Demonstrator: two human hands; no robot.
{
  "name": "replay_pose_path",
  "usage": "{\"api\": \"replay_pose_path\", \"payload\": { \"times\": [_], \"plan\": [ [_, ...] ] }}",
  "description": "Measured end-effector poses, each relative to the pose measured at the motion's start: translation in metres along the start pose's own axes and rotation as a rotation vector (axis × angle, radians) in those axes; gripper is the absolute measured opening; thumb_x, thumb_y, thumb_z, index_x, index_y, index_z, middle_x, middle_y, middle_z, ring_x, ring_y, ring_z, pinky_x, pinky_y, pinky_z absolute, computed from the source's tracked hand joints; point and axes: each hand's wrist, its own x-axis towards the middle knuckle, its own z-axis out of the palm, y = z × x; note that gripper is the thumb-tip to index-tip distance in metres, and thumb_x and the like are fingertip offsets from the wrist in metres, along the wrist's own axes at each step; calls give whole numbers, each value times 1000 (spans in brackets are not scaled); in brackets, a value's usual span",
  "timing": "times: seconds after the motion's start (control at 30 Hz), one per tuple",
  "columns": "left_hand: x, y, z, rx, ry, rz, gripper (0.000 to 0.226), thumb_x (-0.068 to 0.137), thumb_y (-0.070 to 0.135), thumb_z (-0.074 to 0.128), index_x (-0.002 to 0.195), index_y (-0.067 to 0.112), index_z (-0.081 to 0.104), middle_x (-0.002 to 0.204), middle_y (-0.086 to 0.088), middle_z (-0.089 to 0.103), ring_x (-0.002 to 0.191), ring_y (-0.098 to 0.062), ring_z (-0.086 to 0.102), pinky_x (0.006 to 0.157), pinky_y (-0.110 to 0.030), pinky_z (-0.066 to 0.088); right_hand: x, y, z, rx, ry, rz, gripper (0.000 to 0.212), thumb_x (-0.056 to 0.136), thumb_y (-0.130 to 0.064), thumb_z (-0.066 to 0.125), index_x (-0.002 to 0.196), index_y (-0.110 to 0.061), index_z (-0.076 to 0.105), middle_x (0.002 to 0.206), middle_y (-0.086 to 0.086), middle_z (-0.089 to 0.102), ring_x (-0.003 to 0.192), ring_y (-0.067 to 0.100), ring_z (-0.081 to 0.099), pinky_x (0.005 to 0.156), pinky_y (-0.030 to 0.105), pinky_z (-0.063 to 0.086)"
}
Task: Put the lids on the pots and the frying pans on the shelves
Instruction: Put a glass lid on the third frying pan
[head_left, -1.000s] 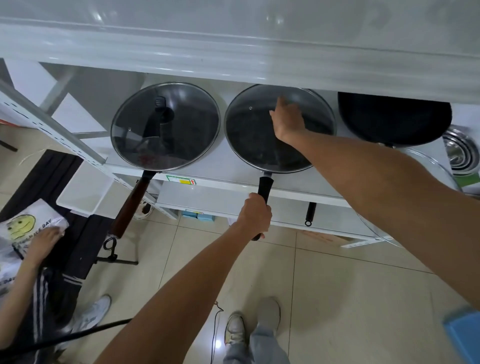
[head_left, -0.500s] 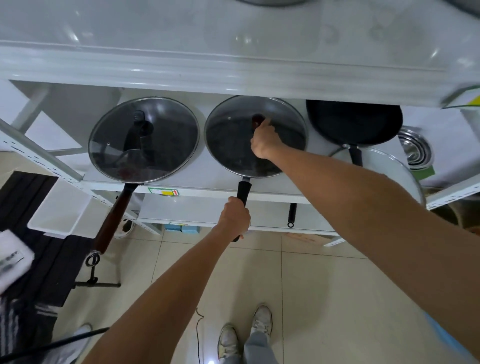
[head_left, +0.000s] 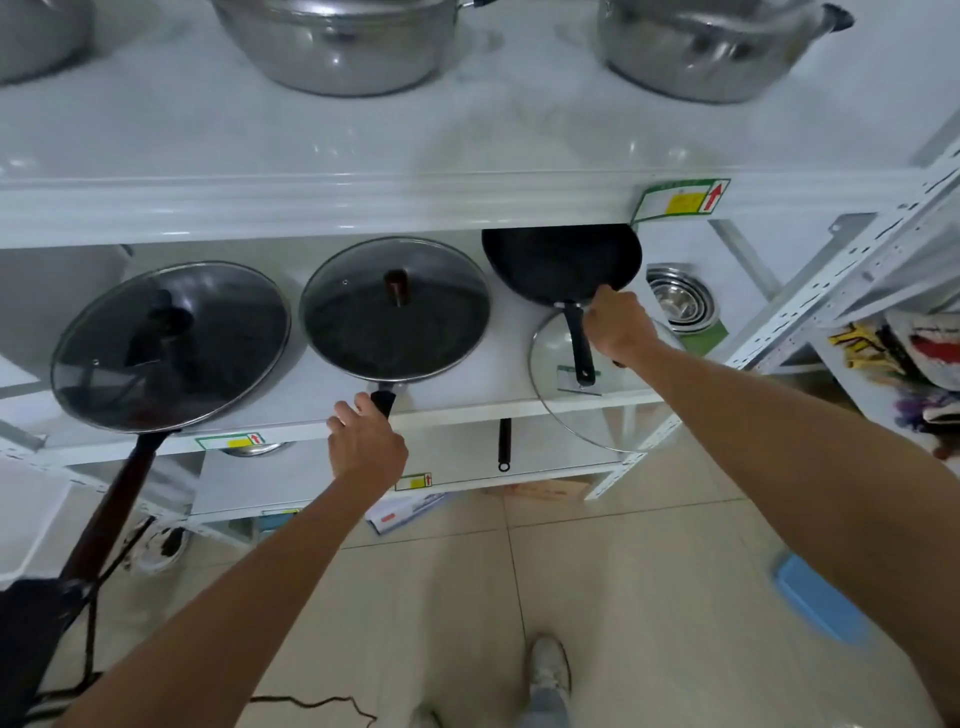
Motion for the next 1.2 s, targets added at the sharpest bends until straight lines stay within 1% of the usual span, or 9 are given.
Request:
{"api": "replay_pose_path", "payload": {
  "times": [0.1, 0.27, 0.43, 0.6, 0.7, 0.87, 0.97, 1.07, 1.2],
  "plan": [
    [-3, 34, 3, 125, 238, 220, 41, 72, 22, 62, 106, 7, 44, 104, -16, 49, 91, -29, 48, 81, -40, 48, 10, 49, 6, -58, -41, 75, 32, 95, -20, 44, 121, -3, 49, 118, 24, 59, 105, 42, 61, 78, 42, 49],
    [1, 125, 39, -99, 86, 433, 34, 86, 27, 53, 111, 4, 47, 108, -12, 48, 95, -24, 44, 89, -38, 48, 35, 97, 42, -152, -204, 111, 50, 96, -41, 42, 137, -12, 36, 122, 22, 57, 107, 39, 58, 76, 41, 44],
    [3, 225, 78, -497, -210, 304, 40, 96, 38, 49, 121, 8, 39, 117, -9, 40, 102, -24, 49, 87, -34, 48, 56, 126, 82, -166, -270, -50, 67, 93, -65, 39, 142, -22, 24, 120, 20, 54, 105, 42, 59, 78, 46, 48],
    [33, 299, 97, -644, -272, 25, 35, 96, 32, 50, 118, 8, 38, 108, -14, 58, 83, -26, 63, 65, -38, 56, 68, 142, 97, -179, -165, -300, 39, 102, -49, 32, 127, -19, 32, 97, 15, 62, 79, 38, 64, 60, 38, 43],
    [46, 310, 100, -601, -280, -45, 35, 100, 33, 43, 122, 5, 40, 112, -17, 63, 91, -32, 67, 73, -43, 58, 71, 144, 97, -164, -156, -397, 30, 104, -40, 33, 123, -17, 35, 86, 13, 62, 67, 34, 60, 55, 37, 43],
    [64, 285, 84, -467, -250, -34, 38, 101, 33, 40, 125, 3, 40, 106, -16, 59, 86, -29, 61, 64, -34, 50, 72, 145, 88, -165, -159, -451, 28, 104, -34, 36, 126, -16, 39, 67, 3, 52, 54, 28, 49, 51, 34, 41],
    [86, 261, 77, -373, -271, -16, 43, 100, 40, 38, 124, 4, 39, 107, -18, 59, 91, -34, 65, 75, -43, 57, 66, 146, 82, -134, -149, -452, 23, 103, -32, 38, 120, -16, 40, 63, 3, 53, 51, 28, 54, 51, 37, 49],
    [101, 243, 69, -306, -293, 5, 48, 99, 44, 36, 125, 4, 41, 105, -17, 60, 87, -33, 66, 65, -39, 55, 54, 146, 73, -103, -125, -444, 19, 102, -33, 40, 113, -17, 40, 56, 2, 50, 45, 24, 51, 45, 35, 46],
    [112, 230, 61, -345, -369, 36, 46, 97, 43, 43, 124, 6, 48, 92, -16, 60, 65, -23, 58, 50, -30, 48, 30, 143, 60, -63, -96, -448, 18, 102, -34, 40, 112, -19, 39, 56, 0, 50, 44, 21, 49, 44, 30, 38]
  ]
}}
